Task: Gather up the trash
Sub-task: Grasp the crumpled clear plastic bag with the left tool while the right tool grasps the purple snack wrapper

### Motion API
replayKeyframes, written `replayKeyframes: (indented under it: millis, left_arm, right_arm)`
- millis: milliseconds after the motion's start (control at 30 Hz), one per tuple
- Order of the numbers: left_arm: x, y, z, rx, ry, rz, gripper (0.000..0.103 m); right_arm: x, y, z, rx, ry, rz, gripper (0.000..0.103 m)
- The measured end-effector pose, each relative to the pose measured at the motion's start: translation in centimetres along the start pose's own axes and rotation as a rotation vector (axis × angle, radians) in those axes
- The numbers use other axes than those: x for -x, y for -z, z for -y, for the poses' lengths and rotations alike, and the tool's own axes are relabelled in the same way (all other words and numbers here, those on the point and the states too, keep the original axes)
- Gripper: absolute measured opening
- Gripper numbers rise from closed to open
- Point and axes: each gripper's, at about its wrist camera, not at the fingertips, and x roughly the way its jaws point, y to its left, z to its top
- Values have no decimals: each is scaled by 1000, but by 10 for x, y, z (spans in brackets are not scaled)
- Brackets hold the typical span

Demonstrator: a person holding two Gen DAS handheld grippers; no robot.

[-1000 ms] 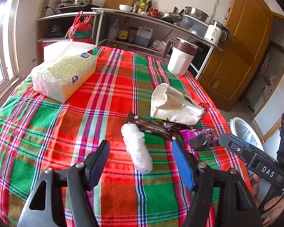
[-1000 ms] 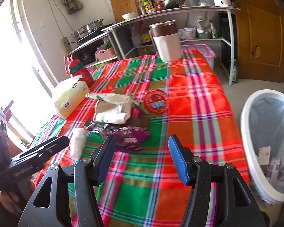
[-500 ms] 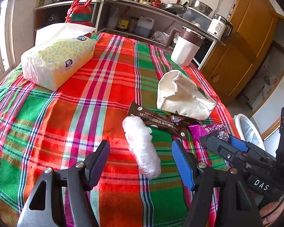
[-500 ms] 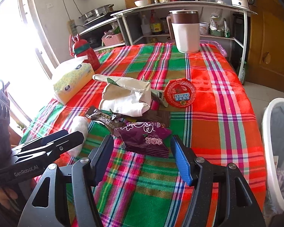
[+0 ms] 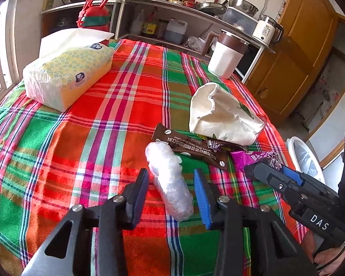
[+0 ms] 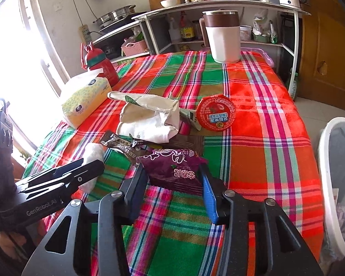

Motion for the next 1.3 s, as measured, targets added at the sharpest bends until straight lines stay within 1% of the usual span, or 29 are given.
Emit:
replayKeyframes:
  millis: [33, 67, 300, 700, 833, 933, 1133, 1300]
  left_arm:
    - [0, 0, 0, -2, -3, 0, 34]
    - [0, 0, 0, -2, -4, -1, 33]
    - [3, 1, 3, -4, -2, 8, 26]
    - [17, 3, 14, -31, 3, 38, 25]
    - [16, 5, 17, -36, -7, 32, 25]
    - [20, 6, 20, -38, 0, 36, 25]
    - [35, 2, 39, -77, 34, 74, 25]
    - [42, -6, 63, -118, 83, 96, 25]
  right_arm:
    - [0, 1, 0, 0, -2, 1, 44]
    - [1, 1, 0, 0, -5, 0, 41]
    - [6, 5, 1, -13, -14, 11, 41]
    - [24, 9, 6, -38, -35, 45, 41]
    - [29, 12, 10, -52, -38, 54, 41]
    - [35, 13, 12, -55, -38, 65, 41]
    - [55, 11, 22, -81, -34, 115, 41]
    - [75, 10, 35, -103, -11, 157, 41]
